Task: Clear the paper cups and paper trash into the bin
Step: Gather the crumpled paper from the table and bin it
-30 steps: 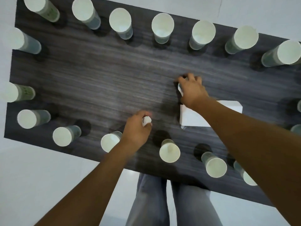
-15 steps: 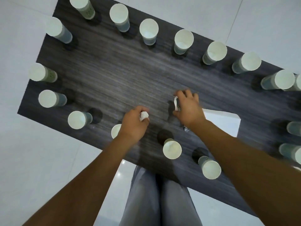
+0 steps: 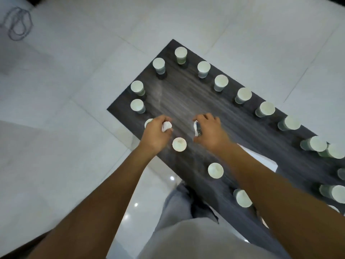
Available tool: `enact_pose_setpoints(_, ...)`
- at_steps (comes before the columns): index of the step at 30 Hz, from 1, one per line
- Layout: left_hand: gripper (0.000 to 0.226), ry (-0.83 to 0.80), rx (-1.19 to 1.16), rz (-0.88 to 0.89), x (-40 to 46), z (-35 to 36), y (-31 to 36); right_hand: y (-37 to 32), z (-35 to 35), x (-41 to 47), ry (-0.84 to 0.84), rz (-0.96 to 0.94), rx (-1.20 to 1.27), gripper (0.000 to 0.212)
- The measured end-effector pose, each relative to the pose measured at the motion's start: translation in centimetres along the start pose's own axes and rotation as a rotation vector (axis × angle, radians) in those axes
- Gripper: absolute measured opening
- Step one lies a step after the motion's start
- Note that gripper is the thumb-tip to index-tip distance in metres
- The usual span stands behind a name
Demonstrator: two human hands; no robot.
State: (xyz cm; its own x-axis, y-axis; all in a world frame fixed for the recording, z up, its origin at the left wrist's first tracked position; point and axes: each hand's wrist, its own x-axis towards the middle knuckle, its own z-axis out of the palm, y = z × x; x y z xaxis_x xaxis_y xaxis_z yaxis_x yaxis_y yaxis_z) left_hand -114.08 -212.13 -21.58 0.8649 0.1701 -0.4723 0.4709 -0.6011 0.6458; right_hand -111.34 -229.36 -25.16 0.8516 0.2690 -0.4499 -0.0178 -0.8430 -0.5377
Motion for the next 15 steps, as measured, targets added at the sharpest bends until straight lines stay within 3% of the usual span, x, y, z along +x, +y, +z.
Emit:
enact_pose_setpoints(11,0.022,0.315,-0.132,0.086,-2.2,-19.7,-5.9,-21.7,-1.6,3.9,-0.054,-0.333,-0.191,0.061)
enact_pose_setpoints(15,0.025,0.332,-0.117,0.073,0.7,-27.6,-10.0,-30.3,0.8,7.9,-0.046,-0.372,-0.191,0.06)
